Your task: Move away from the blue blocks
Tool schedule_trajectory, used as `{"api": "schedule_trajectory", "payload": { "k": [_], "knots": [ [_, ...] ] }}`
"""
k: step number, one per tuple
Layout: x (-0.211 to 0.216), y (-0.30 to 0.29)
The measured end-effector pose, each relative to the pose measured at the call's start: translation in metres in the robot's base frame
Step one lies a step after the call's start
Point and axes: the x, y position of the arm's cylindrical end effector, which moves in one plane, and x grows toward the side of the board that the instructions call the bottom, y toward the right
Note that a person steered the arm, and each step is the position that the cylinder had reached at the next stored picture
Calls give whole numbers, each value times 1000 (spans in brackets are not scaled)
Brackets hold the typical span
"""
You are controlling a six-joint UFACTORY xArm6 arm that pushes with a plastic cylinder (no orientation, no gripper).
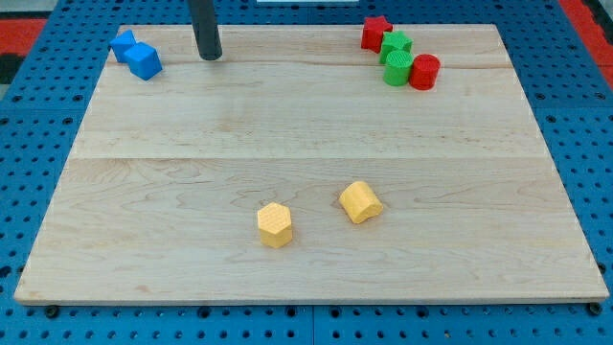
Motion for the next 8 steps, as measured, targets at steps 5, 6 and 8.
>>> {"api": "schedule_trajectory", "payload": {
  "k": [5,6,8],
  "knots": [
    [84,114],
    [84,114],
    [126,167]
  ]
}}
